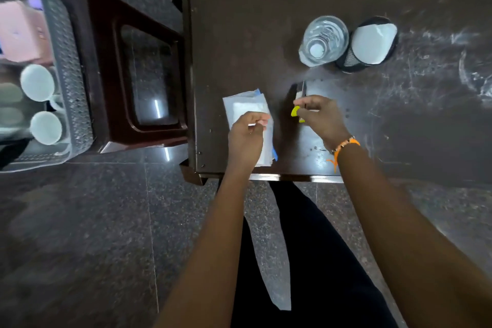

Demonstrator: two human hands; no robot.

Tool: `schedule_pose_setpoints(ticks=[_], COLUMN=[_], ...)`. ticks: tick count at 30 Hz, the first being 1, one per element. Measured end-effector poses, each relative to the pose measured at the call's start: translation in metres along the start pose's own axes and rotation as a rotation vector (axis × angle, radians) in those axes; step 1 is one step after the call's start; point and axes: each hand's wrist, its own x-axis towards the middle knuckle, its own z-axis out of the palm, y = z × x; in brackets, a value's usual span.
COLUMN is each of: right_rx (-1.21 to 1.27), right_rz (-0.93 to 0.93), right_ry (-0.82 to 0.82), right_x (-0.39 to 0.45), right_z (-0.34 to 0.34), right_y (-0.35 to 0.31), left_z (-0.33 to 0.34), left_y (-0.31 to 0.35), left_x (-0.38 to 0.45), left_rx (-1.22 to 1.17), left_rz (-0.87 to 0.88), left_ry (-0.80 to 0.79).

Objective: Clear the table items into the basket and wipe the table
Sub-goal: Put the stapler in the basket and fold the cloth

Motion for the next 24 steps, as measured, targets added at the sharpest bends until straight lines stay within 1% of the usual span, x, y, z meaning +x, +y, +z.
schedule_pose_setpoints(ticks=[2,4,7,11,17,20,24], right_rx=[0.205,0.334,0.357,0.201,0.004,-0.065,-0.215], right_rz=[0.027,0.015,-0.051,-0.202,-0.397,-0.514,-0.683], right_ry=[-0.107,-0.221,-0.366,-0.505,-0.590,-0.607,-0.568], right_x=[-0.024,-0.045,-0.069,-0.088,-0.102,-0.103,-0.091], right_z=[0.017,0.035,0.064,0.124,0.233,0.287,0.352], right_y=[-0.017,-0.038,-0.072,-0.131,-0.213,-0.253,-0.307], left_z=[-0.019,-0.043,-0.086,-0.156,-0.249,-0.284,-0.313], left_y=[0.002,0.003,0.002,-0.005,-0.022,-0.027,-0.025], left_x=[0.000,0.000,-0.003,-0.009,0.003,0.018,0.035], left_rx=[-0.085,-0.171,-0.241,-0.324,-0.536,-0.580,-0.584], left_rz=[-0.006,-0.007,0.022,0.015,-0.033,-0.043,-0.019], left_ry=[0.064,0.139,0.265,0.415,0.590,0.603,0.526])
